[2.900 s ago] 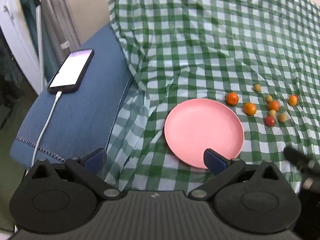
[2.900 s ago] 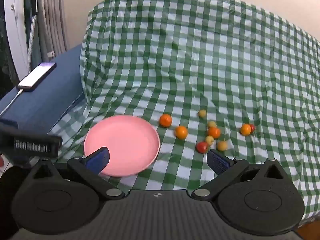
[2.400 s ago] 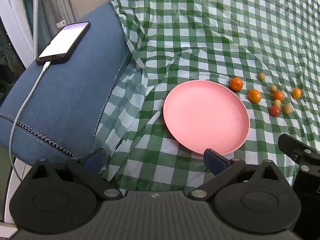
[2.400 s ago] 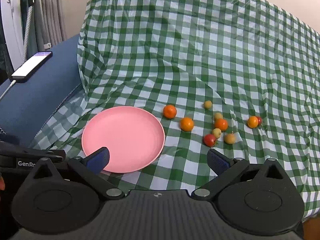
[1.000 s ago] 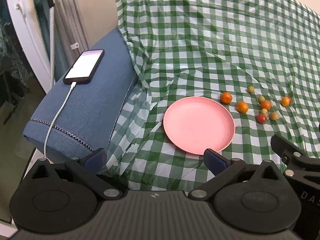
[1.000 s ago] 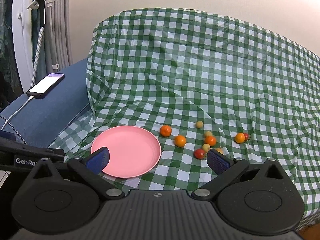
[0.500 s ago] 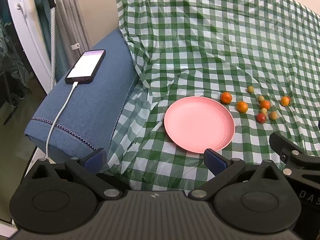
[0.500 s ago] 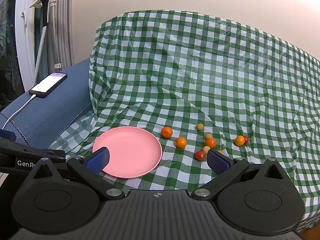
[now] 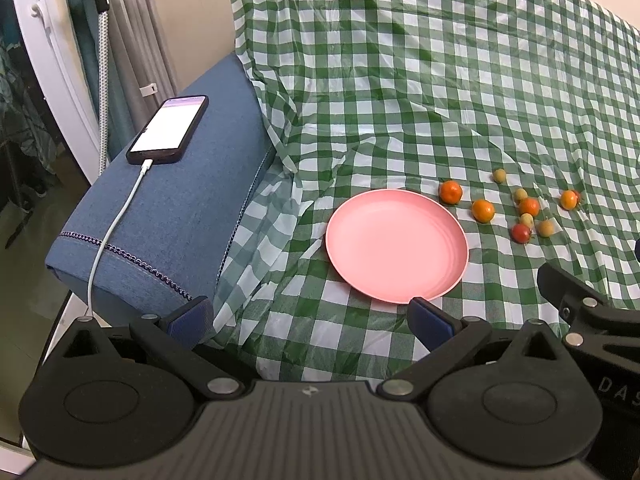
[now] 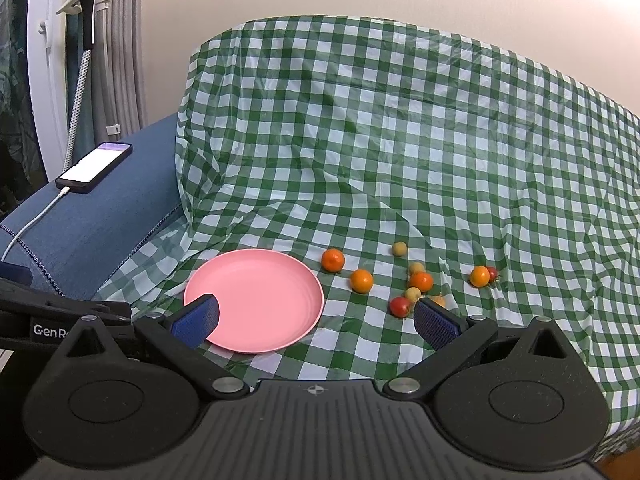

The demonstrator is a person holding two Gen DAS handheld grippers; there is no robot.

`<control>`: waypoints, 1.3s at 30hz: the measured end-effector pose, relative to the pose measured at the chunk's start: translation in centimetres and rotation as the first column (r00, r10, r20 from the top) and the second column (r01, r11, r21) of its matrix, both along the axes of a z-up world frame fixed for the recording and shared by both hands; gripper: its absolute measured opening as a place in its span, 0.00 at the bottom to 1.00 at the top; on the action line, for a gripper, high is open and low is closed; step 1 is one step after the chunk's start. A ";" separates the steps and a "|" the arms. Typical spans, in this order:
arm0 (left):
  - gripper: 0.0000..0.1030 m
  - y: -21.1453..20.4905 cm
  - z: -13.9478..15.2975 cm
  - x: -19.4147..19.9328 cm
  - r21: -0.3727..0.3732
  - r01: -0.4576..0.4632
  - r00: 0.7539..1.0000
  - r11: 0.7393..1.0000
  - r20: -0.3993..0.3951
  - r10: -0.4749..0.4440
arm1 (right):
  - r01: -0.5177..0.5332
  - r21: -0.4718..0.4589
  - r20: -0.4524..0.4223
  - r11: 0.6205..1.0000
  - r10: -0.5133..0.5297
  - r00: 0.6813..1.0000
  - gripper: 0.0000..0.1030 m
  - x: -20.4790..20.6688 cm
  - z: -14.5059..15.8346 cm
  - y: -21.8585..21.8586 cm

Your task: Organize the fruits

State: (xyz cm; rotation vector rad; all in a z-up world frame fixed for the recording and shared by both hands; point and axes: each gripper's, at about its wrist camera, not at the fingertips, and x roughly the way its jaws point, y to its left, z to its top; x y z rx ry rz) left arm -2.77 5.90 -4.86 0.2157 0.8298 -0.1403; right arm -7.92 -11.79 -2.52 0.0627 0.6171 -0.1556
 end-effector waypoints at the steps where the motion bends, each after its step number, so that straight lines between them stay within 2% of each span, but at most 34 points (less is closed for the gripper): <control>1: 1.00 0.0 0.0 0.0 0.000 0.000 1.000 1.000 0.001 0.000 | 0.000 0.005 -0.001 1.000 0.000 1.000 1.00 0.0 0.0 0.0; 10: 1.00 -0.3 -0.3 0.5 0.001 -0.001 1.000 1.000 -0.018 0.001 | 0.020 0.055 0.001 0.998 -0.020 1.000 1.00 0.5 -0.2 -1.2; 26: 1.00 -4.7 -1.2 4.1 0.046 0.030 0.996 0.999 -0.086 -0.026 | 0.103 0.105 -0.044 0.989 -0.099 0.994 1.00 2.2 -2.9 -5.5; 31: 1.00 -6.9 -2.1 5.1 0.055 0.069 0.992 0.996 -0.112 -0.063 | 0.147 0.111 -0.065 0.983 -0.140 0.988 1.00 2.7 -4.1 -7.3; 39: 1.00 -12.1 -2.6 7.2 0.008 0.157 0.982 0.988 -0.102 -0.156 | 0.264 0.073 -0.076 0.962 -0.259 0.963 1.00 4.2 -5.1 -11.8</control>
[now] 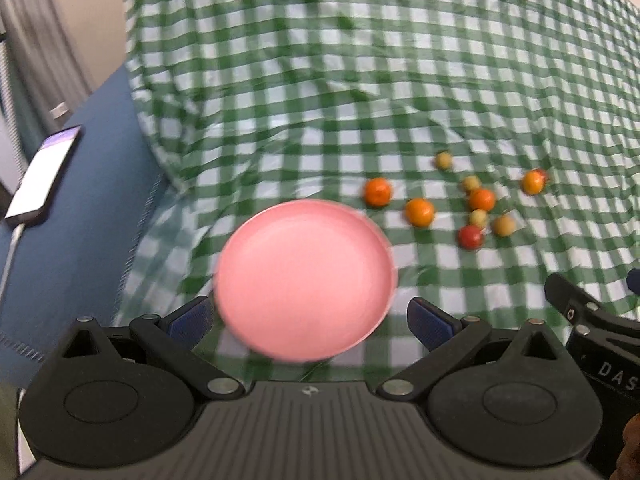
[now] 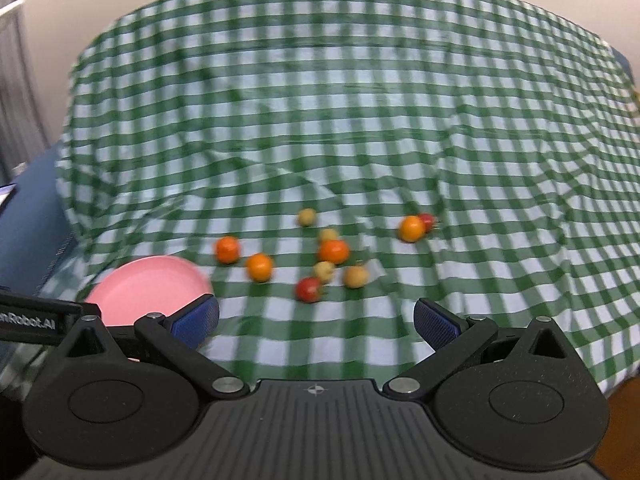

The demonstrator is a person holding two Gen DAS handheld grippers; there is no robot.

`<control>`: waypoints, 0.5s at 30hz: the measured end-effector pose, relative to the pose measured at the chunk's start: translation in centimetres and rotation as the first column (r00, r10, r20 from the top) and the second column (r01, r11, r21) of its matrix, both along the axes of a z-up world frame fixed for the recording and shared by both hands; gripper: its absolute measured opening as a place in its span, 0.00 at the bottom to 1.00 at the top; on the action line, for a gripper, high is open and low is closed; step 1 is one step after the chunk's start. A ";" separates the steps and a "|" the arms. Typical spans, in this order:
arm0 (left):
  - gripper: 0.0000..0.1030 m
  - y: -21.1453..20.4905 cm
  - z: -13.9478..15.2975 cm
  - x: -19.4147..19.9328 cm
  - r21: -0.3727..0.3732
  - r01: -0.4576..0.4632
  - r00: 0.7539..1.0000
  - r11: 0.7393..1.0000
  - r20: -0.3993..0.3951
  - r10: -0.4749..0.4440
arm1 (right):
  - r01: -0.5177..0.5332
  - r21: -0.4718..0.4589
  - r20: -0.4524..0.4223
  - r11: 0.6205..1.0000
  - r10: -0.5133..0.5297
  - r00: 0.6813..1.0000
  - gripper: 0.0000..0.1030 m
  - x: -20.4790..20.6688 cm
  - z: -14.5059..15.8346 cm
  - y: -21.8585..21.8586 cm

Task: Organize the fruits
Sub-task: 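Move the left tool to the stemmed tangerine while the right tool approaches another tangerine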

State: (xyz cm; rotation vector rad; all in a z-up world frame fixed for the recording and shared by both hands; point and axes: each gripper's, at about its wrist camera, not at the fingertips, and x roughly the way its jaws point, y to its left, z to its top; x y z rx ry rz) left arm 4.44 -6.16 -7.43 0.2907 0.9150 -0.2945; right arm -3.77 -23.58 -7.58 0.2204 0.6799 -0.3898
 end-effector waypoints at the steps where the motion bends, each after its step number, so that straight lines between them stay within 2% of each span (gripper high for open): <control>1: 1.00 -0.6 0.0 0.3 -0.007 0.007 1.000 1.000 -0.002 -0.007 | 0.019 -0.002 -0.005 1.000 -0.019 1.000 1.00 0.2 -0.1 -0.6; 4: 1.00 -2.2 0.1 0.7 -0.027 0.028 1.000 0.999 -0.011 -0.028 | 0.065 -0.008 -0.022 0.998 -0.066 0.998 1.00 0.4 0.0 -2.2; 8: 1.00 -3.2 1.1 0.1 -0.042 0.067 0.998 0.997 0.018 -0.066 | 0.108 -0.047 -0.008 0.993 -0.109 0.994 1.00 0.1 1.1 -3.5; 15: 1.00 -0.9 3.0 -2.6 -0.099 0.075 0.997 0.992 0.019 -0.074 | 0.179 -0.078 0.072 0.981 -0.174 0.982 1.00 -2.5 4.0 -2.7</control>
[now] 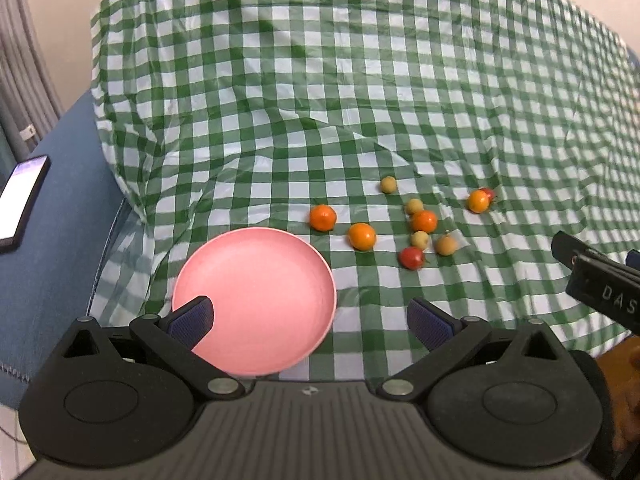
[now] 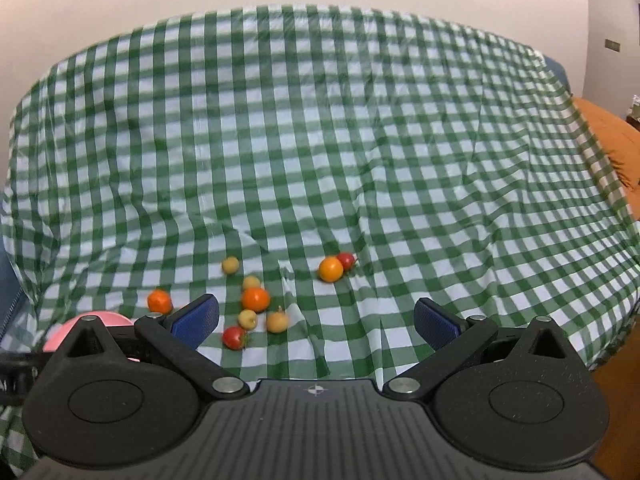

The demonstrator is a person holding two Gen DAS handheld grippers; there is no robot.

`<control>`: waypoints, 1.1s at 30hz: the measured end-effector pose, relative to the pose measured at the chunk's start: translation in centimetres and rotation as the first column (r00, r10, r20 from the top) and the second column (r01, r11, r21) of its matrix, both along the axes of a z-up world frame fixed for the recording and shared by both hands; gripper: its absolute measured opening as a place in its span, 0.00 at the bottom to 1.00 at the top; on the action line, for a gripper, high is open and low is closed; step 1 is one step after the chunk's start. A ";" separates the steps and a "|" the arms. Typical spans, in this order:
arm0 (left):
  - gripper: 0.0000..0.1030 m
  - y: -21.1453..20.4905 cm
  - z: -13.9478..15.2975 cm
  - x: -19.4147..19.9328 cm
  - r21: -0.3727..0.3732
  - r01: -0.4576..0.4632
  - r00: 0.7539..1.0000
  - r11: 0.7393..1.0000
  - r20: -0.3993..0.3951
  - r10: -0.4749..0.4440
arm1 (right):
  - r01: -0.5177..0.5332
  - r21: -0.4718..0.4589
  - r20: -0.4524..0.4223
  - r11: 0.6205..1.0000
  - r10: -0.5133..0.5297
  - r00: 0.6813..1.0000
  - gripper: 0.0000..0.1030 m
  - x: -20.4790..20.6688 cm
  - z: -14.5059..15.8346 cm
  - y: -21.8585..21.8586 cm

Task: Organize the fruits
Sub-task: 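Move the left tool to the stemmed tangerine while the right tool approaches another tangerine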

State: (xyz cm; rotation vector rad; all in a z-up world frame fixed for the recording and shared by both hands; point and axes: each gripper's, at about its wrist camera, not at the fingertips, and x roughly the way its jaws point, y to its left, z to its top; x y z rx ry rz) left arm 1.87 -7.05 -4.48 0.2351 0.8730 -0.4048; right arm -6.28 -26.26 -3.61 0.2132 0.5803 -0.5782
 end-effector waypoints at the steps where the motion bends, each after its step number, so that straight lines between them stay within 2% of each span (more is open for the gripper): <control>1: 1.00 0.4 0.3 -0.3 -0.011 -0.009 1.000 1.000 0.002 0.009 | -0.002 -0.006 0.010 1.000 0.002 1.000 1.00 -0.4 0.3 0.2; 5: 1.00 1.9 1.5 -1.3 -0.051 -0.060 0.998 0.997 0.026 0.061 | -0.017 -0.035 0.030 0.999 0.018 0.999 1.00 -1.8 1.5 1.1; 9: 1.00 1.9 1.8 -0.8 -0.071 -0.087 0.996 0.994 0.017 0.088 | -0.028 -0.040 0.028 0.999 0.030 0.999 1.00 -2.2 1.5 0.7; 16: 1.00 -1.9 -0.1 2.5 -0.042 -0.028 0.999 0.999 -0.019 0.027 | 0.052 0.045 -0.006 0.998 -0.051 0.999 1.00 -0.9 -2.2 -4.1; 20: 1.00 -4.8 -2.1 6.3 -0.030 -0.010 0.997 1.000 -0.071 0.008 | 0.072 0.058 -0.021 0.996 -0.071 0.997 1.00 1.3 -4.6 -6.7; 24: 1.00 -7.5 -4.4 10.7 -0.007 -0.027 0.994 1.000 -0.104 0.026 | 0.083 0.082 -0.009 0.993 -0.082 0.997 1.00 4.6 -6.8 -9.6; 33: 1.00 -11.3 -11.2 19.0 0.036 -0.072 0.980 0.997 -0.185 0.077 | 0.149 0.179 -0.056 0.972 -0.142 0.988 1.00 14.3 -13.7 -15.3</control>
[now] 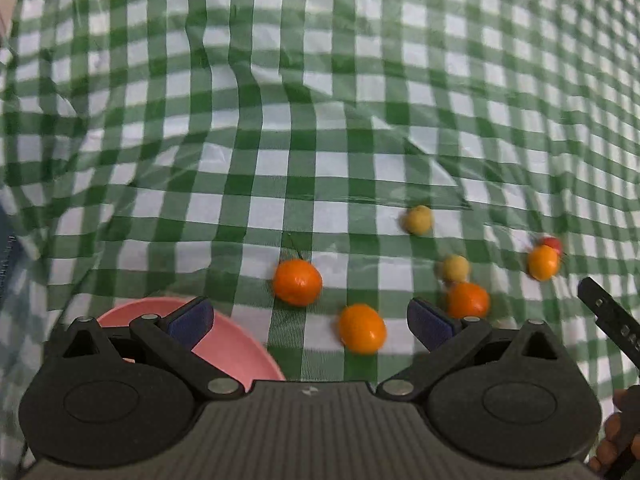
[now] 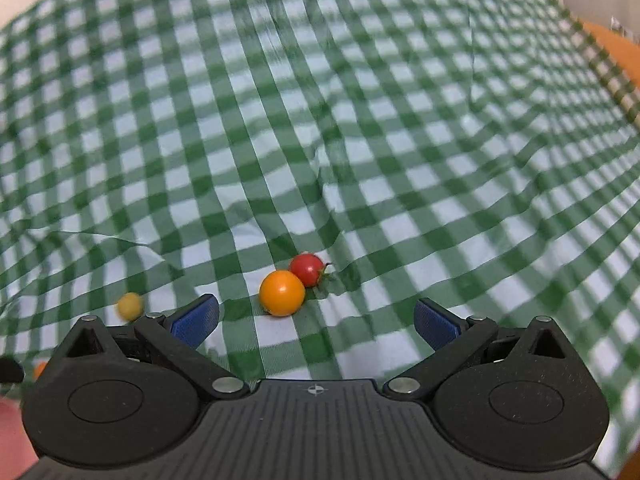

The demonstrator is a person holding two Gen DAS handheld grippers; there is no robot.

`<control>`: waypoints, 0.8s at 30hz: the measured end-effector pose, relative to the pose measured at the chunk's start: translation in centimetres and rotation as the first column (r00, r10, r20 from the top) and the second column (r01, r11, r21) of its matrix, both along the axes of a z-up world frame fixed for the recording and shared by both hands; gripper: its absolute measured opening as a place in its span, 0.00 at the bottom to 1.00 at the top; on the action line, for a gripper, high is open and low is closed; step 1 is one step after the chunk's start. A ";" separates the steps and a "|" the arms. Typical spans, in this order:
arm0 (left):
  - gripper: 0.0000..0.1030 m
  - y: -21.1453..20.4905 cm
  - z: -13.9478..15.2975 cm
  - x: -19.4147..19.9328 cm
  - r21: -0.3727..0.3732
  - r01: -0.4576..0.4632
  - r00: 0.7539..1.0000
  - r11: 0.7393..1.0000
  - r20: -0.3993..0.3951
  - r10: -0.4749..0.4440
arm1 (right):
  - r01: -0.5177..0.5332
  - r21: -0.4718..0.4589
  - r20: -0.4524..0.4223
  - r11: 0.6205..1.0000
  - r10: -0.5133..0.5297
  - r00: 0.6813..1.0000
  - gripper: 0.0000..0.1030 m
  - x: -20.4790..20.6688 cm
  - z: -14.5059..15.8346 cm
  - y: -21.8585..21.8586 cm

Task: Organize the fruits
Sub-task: 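Move the left tool to the stemmed tangerine while the right tool approaches another tangerine, then close the left gripper on the stemmed tangerine while the right gripper closes on a tangerine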

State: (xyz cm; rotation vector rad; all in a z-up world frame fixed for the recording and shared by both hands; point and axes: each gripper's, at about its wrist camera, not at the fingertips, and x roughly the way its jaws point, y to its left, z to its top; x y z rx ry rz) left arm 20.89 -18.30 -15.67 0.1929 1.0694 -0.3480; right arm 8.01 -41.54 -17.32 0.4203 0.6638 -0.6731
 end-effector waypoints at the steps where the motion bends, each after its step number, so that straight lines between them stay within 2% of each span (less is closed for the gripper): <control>1: 1.00 -0.2 -0.7 0.6 0.000 0.000 1.000 1.000 -0.006 0.000 | 0.006 0.012 -0.007 1.000 -0.006 1.000 1.00 1.1 -0.9 -0.2; 10: 1.00 -1.4 -5.8 5.0 0.086 0.002 0.999 0.996 -0.045 0.002 | 0.005 0.008 -0.068 1.000 -0.005 0.998 1.00 7.5 -6.5 -1.0; 14: 1.00 -1.0 -7.9 6.1 0.118 -0.015 0.996 0.993 -0.082 0.024 | -0.031 -0.077 -0.078 0.997 0.025 0.997 1.00 7.5 -7.3 -0.7; 19: 1.00 -0.6 -8.6 6.4 0.120 -0.019 0.997 0.993 -0.071 0.028 | -0.035 -0.090 -0.056 0.995 0.030 0.998 0.99 6.9 -7.3 -0.7; 20: 0.94 -0.7 -8.6 6.4 0.120 -0.019 0.997 0.993 -0.072 0.028 | -0.028 -0.089 -0.057 0.996 0.023 0.998 0.98 6.9 -7.2 -0.6; 21: 0.87 -0.6 -8.4 6.4 0.117 -0.022 0.998 0.993 -0.061 0.030 | -0.016 -0.099 -0.060 0.995 0.010 0.998 0.89 6.7 -7.1 -0.5; 22: 0.68 -0.8 -8.0 6.1 0.114 -0.020 0.999 0.993 -0.035 0.024 | 0.001 -0.121 -0.053 0.993 -0.008 0.999 0.72 6.4 -6.9 -0.3; 23: 0.43 -0.7 -7.7 5.8 0.100 -0.001 0.999 0.995 -0.034 0.004 | 0.005 -0.135 -0.047 0.991 -0.012 0.999 0.62 6.3 -6.8 -0.3; 24: 0.42 -0.7 -7.5 5.6 0.089 0.007 0.999 0.996 -0.049 -0.003 | -0.003 -0.137 -0.043 0.991 -0.002 0.999 0.44 6.2 -6.7 -0.3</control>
